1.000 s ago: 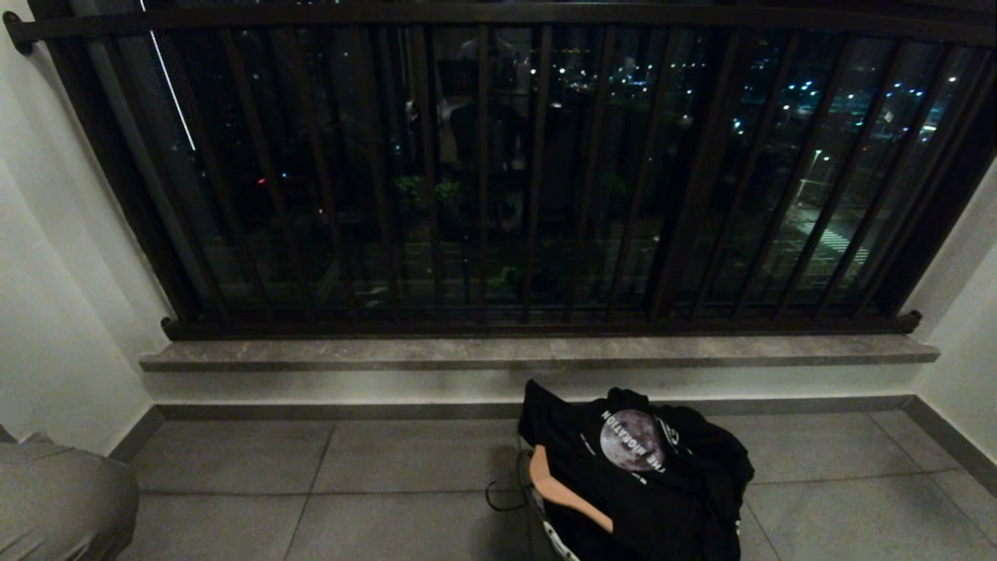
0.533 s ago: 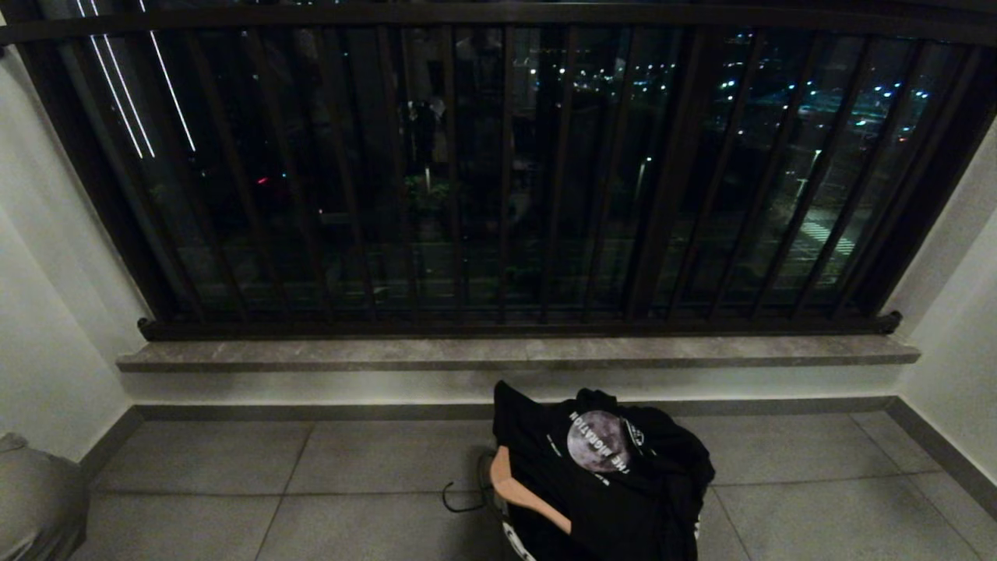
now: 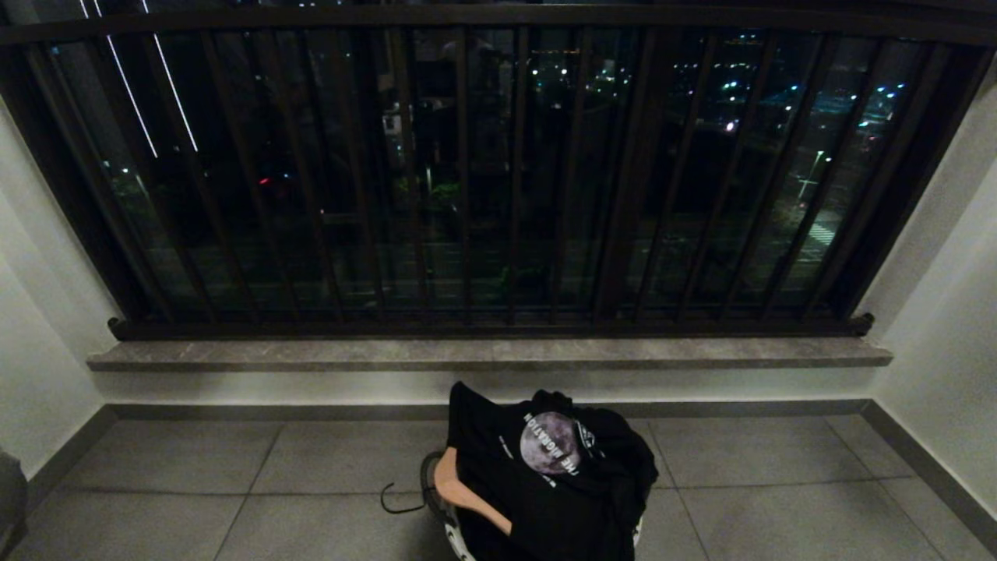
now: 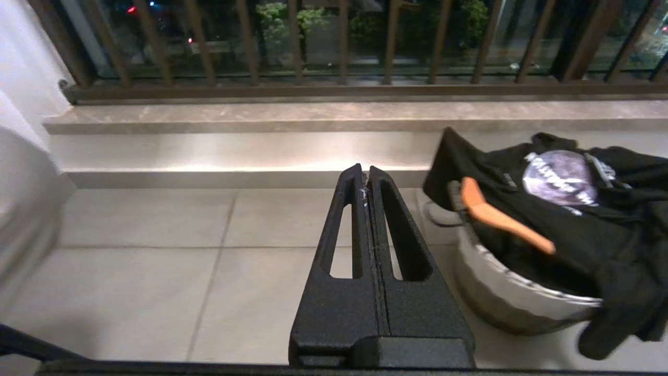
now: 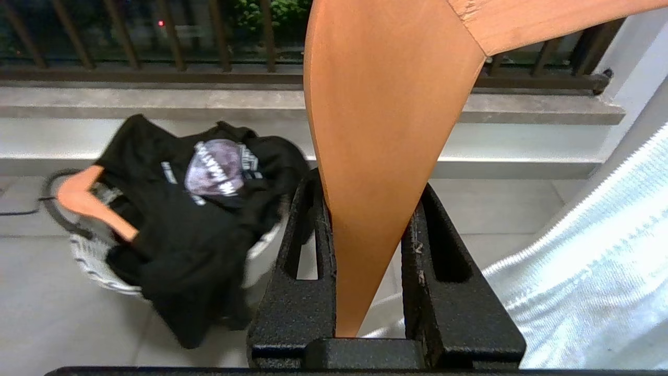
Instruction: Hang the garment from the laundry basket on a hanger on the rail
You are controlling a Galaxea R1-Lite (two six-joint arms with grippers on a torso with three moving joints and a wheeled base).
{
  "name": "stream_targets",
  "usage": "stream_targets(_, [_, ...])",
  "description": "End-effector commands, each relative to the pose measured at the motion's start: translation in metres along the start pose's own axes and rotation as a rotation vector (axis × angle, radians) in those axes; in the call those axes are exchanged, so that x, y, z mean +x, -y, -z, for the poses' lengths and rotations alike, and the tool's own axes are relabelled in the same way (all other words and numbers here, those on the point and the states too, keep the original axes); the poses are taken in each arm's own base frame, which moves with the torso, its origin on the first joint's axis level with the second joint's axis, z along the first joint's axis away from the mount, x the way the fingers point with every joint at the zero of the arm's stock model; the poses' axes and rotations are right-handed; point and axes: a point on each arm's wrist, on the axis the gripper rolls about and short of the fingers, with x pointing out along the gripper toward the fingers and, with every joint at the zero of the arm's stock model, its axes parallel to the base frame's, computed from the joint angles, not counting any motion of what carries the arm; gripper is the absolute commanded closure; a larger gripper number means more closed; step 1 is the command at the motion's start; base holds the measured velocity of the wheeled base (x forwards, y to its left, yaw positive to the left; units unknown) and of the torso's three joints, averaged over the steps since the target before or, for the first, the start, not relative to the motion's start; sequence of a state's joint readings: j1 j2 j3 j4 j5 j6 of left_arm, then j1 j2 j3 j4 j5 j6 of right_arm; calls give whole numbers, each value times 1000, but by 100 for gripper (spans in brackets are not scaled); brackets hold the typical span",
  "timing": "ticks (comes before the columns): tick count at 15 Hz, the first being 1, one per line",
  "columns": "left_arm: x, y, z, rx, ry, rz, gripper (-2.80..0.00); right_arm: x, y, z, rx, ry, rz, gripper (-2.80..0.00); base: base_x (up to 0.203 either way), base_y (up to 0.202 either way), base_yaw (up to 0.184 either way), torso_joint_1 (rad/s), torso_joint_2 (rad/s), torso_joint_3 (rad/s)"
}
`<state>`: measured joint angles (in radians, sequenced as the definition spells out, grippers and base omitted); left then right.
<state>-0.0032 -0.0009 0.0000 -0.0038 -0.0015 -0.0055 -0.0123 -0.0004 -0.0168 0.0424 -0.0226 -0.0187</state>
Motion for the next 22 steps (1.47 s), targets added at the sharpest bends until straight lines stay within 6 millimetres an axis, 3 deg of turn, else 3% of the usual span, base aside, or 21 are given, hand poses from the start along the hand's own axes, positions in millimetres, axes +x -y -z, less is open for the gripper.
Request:
stream_targets(1, [0, 0, 0, -1, -2, 0, 0, 0, 0, 0, -1, -2, 0, 0, 0, -198, 4, 0, 6, 6])
stream_targets(13, [0, 0, 0, -1, -2, 0, 0, 0, 0, 0, -2, -1, -1, 0, 0, -194, 2, 3, 3, 1])
stream_targets(22, [0, 0, 0, -2, -2, 0, 0, 0, 0, 0, -6, -2, -13, 0, 0, -18, 1, 7, -49, -44])
